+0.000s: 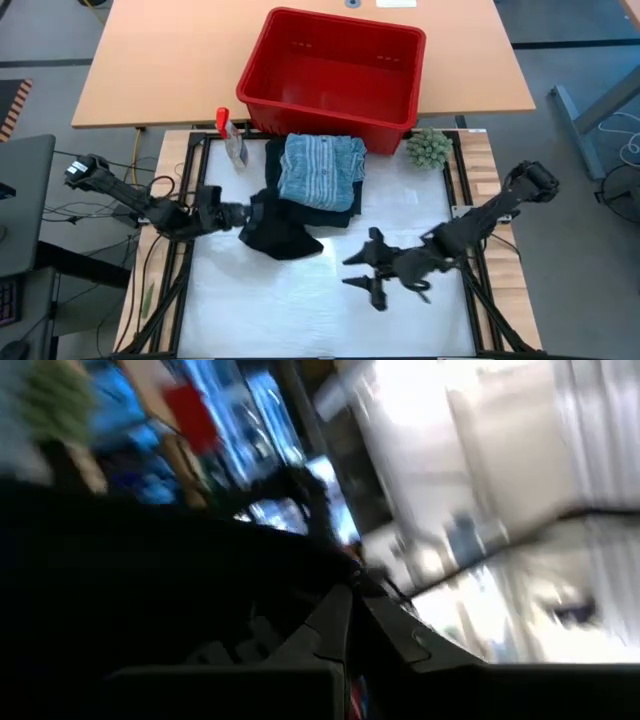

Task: Fold Laundry from Bin
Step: Fold the black underwear from the red laundry

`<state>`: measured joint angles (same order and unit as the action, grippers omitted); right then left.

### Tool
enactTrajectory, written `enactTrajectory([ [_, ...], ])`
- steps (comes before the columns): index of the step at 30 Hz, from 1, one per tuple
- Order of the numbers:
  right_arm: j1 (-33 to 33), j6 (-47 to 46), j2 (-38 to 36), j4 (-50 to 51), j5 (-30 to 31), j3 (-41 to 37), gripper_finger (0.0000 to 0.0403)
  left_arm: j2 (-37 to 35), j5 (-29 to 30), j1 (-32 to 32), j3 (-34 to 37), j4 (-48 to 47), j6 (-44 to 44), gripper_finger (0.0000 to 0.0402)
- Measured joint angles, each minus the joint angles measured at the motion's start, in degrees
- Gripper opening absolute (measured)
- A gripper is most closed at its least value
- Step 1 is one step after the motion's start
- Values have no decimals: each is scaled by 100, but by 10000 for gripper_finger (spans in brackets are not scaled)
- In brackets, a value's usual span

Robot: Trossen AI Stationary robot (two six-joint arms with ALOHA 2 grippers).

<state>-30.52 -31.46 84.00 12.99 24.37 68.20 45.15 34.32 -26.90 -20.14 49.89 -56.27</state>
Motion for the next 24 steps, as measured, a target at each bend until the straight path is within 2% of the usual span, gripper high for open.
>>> enactTrajectory([
  [5, 421, 162, 654, -544, -649, -4, 239, 119, -987, -438, -592, -171, 746, 0],
  [9, 664, 242, 973, -1417, -1407, -4, 238, 71, -1825, -801, -1218, -1387, 1550, 0],
  [10, 724, 242, 1009, -1571, -1620, -4, 238, 61, -1838, -930, -1323, -1809, 1628, 0],
  [12, 816, 242, 1063, -1668, -1929, -2, 238, 46, -1481, -1181, -1490, -2692, 1590, 0],
  [16, 857, 347, 1424, -1164, -1997, 7, 238, 45, -589, -1505, -1565, -4015, 1019, 0],
  [19, 847, 512, 1876, -1025, -2090, -22, 238, 41, -443, -1576, -1537, -4830, 448, 0],
  [24, 903, 1255, 2499, -1394, -2125, 4, 238, 56, -393, -1702, -1528, -6239, -446, 0],
])
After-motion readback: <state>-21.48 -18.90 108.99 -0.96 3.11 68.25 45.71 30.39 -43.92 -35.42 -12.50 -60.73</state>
